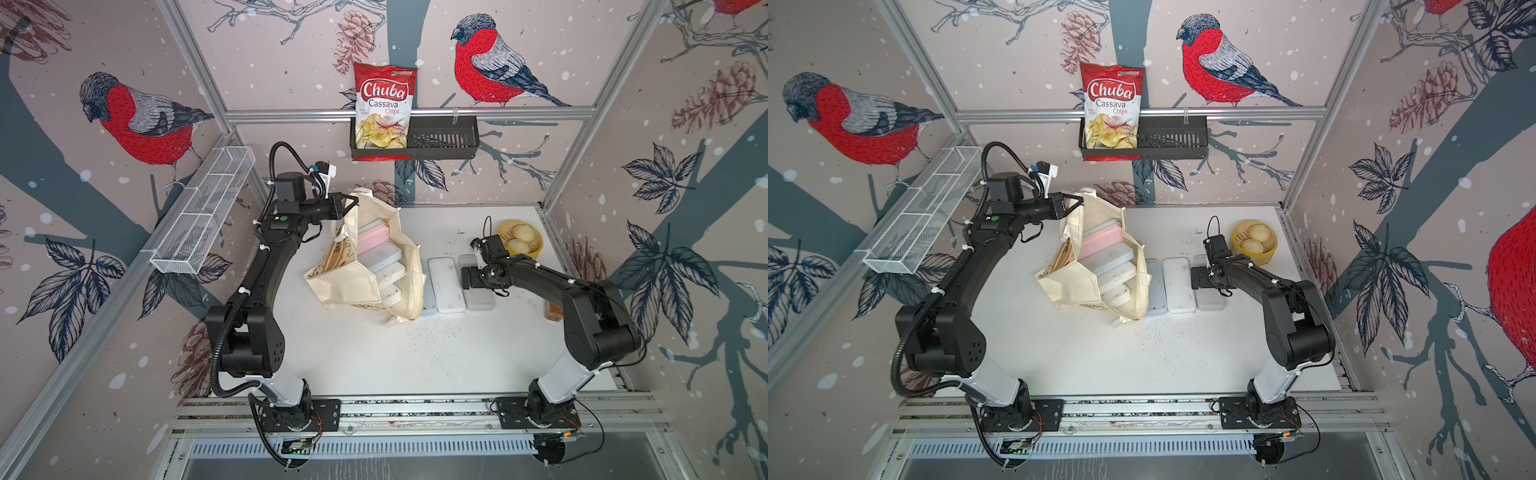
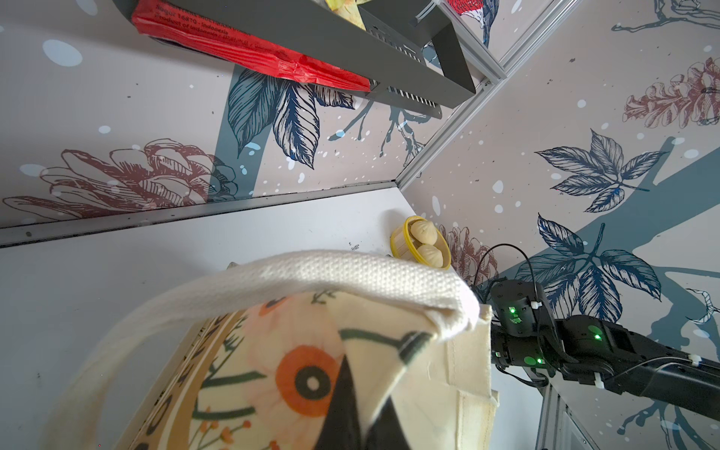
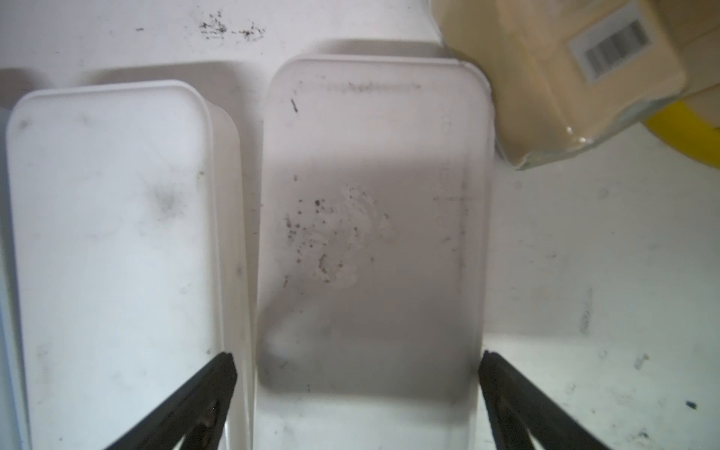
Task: Take out the pencil case from the canvas bag
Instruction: Place the pencil case at the center of the board.
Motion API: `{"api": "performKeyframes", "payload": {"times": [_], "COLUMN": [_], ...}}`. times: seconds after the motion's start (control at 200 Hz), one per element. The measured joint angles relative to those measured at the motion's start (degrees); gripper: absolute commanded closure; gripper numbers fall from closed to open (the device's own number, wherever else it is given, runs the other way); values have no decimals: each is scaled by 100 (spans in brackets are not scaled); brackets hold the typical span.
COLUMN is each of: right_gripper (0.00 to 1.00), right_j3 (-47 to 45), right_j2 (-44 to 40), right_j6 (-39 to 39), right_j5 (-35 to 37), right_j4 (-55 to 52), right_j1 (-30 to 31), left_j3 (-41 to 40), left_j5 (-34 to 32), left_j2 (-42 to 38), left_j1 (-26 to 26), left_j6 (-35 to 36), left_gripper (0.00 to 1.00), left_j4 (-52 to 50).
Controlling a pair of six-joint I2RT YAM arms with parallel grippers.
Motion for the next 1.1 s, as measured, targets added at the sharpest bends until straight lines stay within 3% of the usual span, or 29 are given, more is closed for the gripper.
{"api": "performKeyframes", "payload": {"times": [0.62,0.81,1.101], "right_gripper": [0,0,1], "right_j3": [61,-116,-111], "right_j2": [-208,-323,-11], "right_j6": [127,284,304], "right_j5": [-175,-72,-535], "right_j4": [35,173,350], "right_j1": [-92,-398,-546], "left_j3": [2,2,2], "left_j5": [0,0,-2], "left_j2": [0,0,-4], "left_j1": [0,0,0], "left_j6": [0,-2,-2], "left_gripper": [100,100,100], "left_j4": [-2,-2,-2]}}
